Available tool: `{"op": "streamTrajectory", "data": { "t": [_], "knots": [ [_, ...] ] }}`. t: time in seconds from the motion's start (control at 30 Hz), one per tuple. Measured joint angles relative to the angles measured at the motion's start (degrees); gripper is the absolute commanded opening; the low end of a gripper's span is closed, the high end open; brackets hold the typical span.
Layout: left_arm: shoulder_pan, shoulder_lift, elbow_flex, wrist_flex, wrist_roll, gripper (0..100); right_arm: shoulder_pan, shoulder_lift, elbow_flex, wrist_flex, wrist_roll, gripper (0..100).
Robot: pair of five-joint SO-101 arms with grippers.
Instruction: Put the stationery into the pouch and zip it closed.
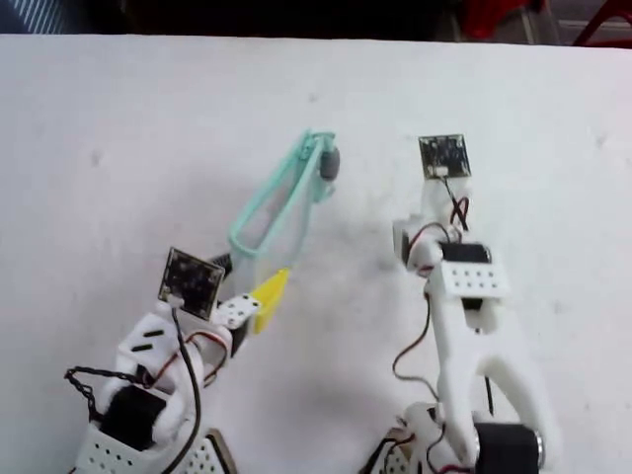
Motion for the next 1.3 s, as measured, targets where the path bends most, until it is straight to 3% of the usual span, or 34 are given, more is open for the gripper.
{"op": "streamTrajectory", "data": {
  "t": [1.3],
  "knots": [
    [0.00,0.00,0.00,0.00,0.00,24,-0.26,-5.10,3.08,-1.93,0.00,1.7]
  ]
}}
